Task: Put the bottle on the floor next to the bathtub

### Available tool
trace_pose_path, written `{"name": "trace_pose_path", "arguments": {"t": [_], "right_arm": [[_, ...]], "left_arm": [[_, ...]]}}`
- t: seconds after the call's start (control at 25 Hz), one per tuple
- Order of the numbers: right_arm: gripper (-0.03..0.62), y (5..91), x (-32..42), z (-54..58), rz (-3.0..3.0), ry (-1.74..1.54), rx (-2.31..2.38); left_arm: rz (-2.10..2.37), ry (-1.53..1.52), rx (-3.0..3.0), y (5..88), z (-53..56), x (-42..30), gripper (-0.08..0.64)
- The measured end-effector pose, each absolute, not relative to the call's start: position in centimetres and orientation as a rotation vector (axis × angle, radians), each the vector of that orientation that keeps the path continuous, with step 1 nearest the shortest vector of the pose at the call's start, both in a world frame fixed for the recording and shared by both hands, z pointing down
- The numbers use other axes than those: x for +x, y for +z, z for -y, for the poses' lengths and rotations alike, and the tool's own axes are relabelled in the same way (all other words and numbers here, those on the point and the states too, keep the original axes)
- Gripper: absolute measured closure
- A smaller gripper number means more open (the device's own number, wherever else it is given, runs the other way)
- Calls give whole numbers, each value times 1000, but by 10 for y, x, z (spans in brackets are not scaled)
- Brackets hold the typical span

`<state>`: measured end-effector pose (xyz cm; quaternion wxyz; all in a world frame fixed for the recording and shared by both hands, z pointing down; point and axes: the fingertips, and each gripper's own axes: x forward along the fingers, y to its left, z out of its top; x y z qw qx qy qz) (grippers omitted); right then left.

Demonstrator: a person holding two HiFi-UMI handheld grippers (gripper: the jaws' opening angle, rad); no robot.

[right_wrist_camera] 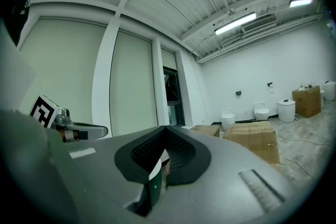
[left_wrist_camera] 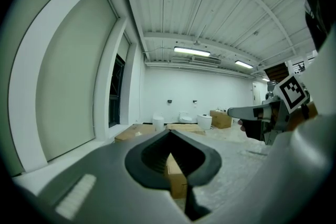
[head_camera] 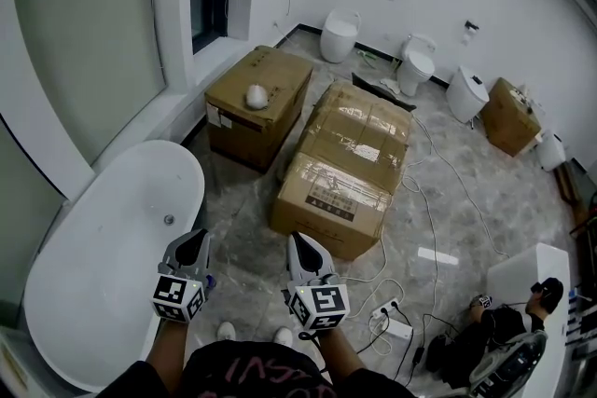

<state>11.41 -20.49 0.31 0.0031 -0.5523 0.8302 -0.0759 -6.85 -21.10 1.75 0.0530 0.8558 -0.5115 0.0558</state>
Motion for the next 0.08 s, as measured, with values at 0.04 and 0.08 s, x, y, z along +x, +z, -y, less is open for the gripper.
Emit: {"name": "trace_pose_path", "arguments": {"t": [0.04, 0.08], "right_arm": [[569, 3, 114, 204, -2603, -236, -1731], [569, 3, 113, 204, -2602, -235, -1730]], "left_arm": [[1552, 163, 2601, 18, 211, -69, 558], [1550, 155, 2600, 19, 211, -69, 558]]}}
